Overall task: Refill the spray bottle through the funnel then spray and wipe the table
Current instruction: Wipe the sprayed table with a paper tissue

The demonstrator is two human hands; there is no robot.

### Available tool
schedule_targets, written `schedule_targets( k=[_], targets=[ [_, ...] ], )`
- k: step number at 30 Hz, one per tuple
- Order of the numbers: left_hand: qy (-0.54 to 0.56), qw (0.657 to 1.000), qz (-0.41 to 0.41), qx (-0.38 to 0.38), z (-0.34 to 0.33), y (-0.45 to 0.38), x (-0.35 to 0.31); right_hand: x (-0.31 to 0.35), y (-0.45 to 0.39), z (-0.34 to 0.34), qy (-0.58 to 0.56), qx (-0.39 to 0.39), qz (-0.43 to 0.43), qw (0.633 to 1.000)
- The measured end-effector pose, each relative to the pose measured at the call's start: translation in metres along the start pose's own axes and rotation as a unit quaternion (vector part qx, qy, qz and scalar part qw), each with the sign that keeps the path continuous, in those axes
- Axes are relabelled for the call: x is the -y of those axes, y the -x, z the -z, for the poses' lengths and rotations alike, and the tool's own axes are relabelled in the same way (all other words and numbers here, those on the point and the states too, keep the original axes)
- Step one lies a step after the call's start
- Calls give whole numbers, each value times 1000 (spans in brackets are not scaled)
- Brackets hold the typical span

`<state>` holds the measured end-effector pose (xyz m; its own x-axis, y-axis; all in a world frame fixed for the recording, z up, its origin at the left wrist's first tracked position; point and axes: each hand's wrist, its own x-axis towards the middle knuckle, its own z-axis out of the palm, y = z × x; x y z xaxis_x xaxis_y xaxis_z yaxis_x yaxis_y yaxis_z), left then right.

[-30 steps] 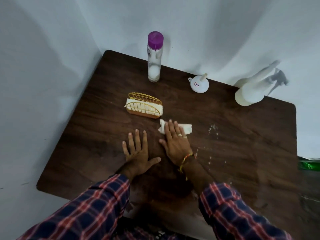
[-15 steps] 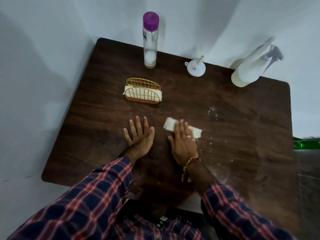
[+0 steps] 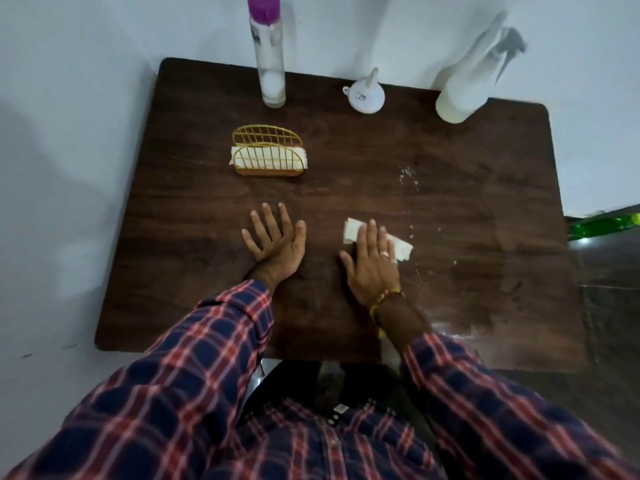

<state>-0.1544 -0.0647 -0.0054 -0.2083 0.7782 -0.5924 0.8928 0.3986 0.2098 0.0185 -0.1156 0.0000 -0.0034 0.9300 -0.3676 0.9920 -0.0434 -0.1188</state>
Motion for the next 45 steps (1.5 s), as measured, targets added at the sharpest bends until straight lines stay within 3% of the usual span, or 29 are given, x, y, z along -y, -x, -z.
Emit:
schedule_targets(
  k=[3,7,9,12,13,17,19,23,25,29,32,35,38,41,45],
  targets=[
    [-12,1000,-27,-9,2,3,5,32,7,-2,6,14,107,994],
    [10,995,-93,-26,-4,23,27,30,93,-40,28,38,246,968],
    [5,992,-122,-30,-17,49,35,3,118,-50,30,19,222,974],
    [-37,986,-156,-33,-43,85,27,-12,104,-49,1,-43,93,995],
    [-37,987,-156,-31,-51,90,20,-8,101,-45,-2,-45,100,994],
    [60,991,-117,-11,-51,93,3,1,132,-62,36,7,282,959],
    [73,992,-107,4,-47,93,3,-24,148,-64,25,3,251,968],
    [-35,994,-100,18,-53,95,-2,-55,114,-50,-40,-46,26,998],
    [-66,994,-91,7,-59,97,-6,-46,96,-41,-48,-33,45,997],
    [-90,991,-98,18,-56,99,-2,-40,118,-50,3,3,197,980],
    [-111,989,-96,2,-53,99,-5,-67,108,-45,-14,-9,115,993],
    [-114,988,-71,-78,-62,100,-22,-72,45,-19,-70,-33,-8,997],
    [-102,980,-62,-159,-55,91,-38,-52,7,-7,-44,-14,65,997],
    [-67,978,-118,-160,-34,66,-45,-44,29,-12,-15,6,139,990],
    [-58,974,-175,-130,-9,18,-54,-60,-5,1,-60,-20,12,998]
  ],
)
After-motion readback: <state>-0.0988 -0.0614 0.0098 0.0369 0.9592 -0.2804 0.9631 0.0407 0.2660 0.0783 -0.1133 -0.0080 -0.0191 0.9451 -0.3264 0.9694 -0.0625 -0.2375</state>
